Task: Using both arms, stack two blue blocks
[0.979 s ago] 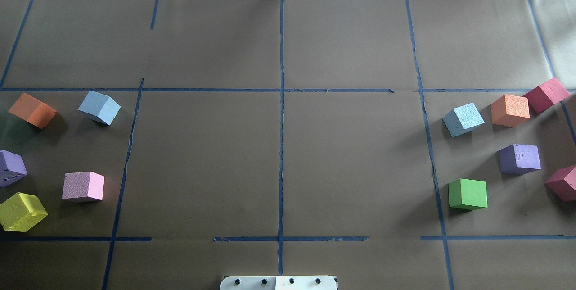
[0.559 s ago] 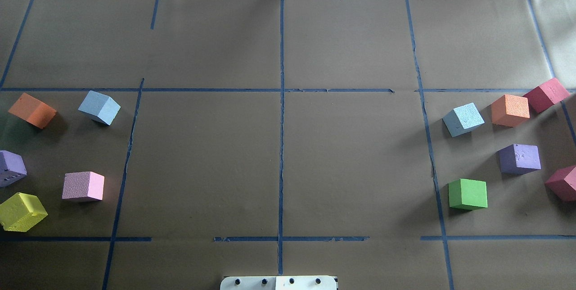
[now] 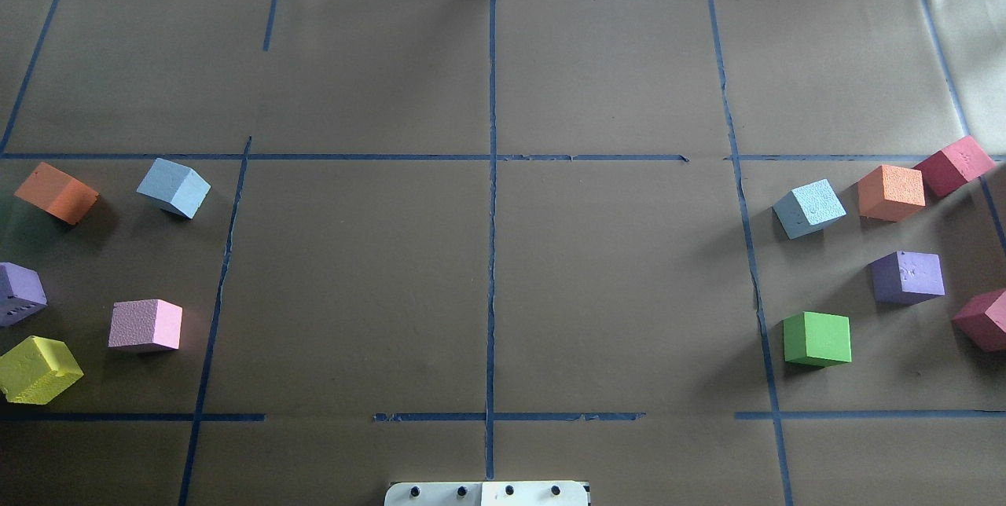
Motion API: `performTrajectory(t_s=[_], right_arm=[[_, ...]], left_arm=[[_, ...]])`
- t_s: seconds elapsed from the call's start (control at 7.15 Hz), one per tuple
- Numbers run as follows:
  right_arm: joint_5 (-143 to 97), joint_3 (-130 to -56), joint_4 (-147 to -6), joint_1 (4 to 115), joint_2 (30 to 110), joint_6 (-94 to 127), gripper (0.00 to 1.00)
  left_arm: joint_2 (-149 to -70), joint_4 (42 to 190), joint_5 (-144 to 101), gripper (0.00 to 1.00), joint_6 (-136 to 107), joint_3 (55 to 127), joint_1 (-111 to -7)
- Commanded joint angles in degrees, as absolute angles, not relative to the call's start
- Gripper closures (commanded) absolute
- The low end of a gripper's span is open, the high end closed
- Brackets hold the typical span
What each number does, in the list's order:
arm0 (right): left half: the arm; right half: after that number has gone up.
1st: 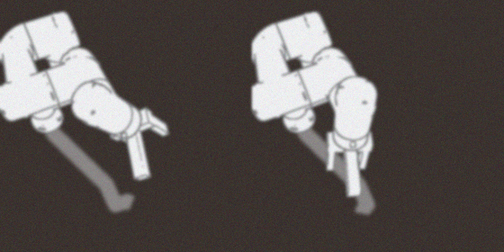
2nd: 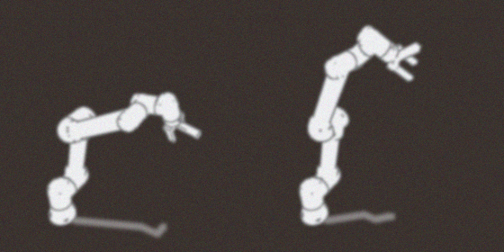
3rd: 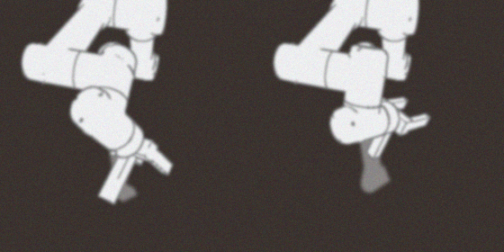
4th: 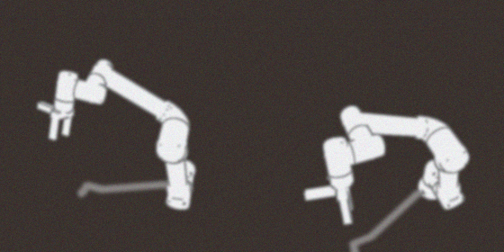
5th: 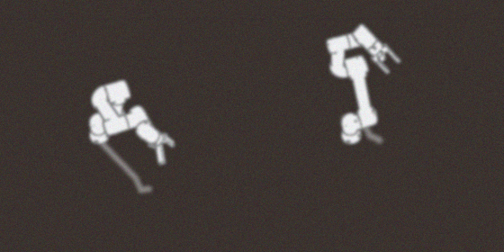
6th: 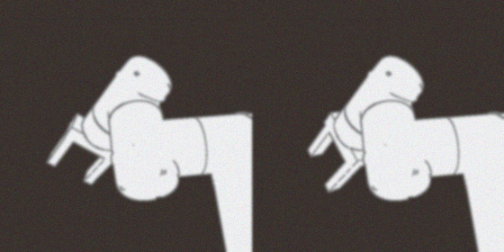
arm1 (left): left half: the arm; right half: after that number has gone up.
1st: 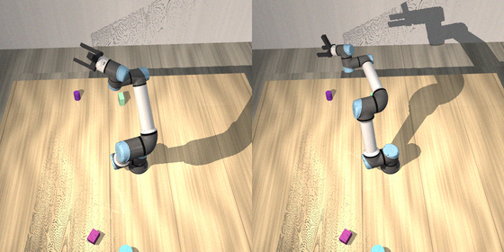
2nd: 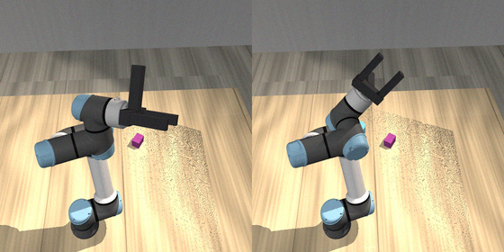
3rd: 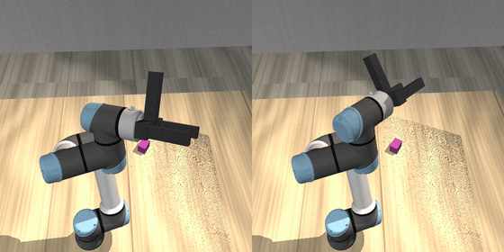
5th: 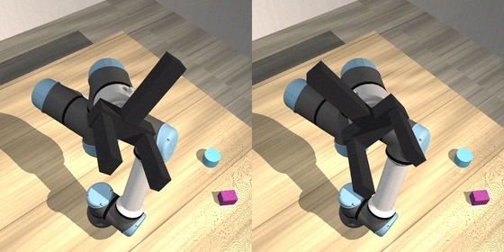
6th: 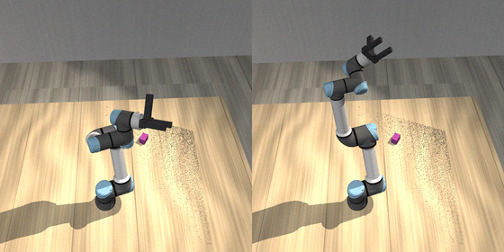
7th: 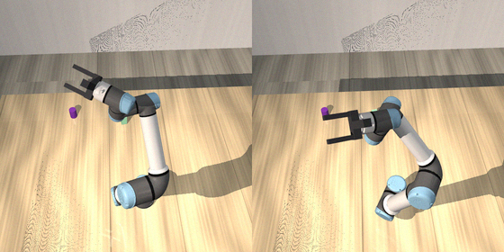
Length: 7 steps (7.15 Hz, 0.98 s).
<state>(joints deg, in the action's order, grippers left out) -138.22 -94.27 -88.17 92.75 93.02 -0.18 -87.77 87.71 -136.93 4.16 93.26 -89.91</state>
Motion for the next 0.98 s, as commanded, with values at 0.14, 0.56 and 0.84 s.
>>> performTrajectory(t_s=[0.14, 0.56, 0.84], right_arm=[[-138.0, -96.1, -88.7, 90.8, 84.0, -0.2, 0.0], [-138.4, -97.2, -88.3, 83.4, 81.8, 4.4, 0.0], [-136.2, -100.7, -84.0, 74.0, 80.8, 22.8, 0.0]], left_arm=[[-87.9, 87.7, -136.9, 0.0, 4.2, 93.8, -89.9], [-87.9, 87.7, -136.9, 0.0, 4.2, 94.1, -90.1], [-87.5, 87.7, -137.0, 0.0, 4.3, 94.9, -90.2]])
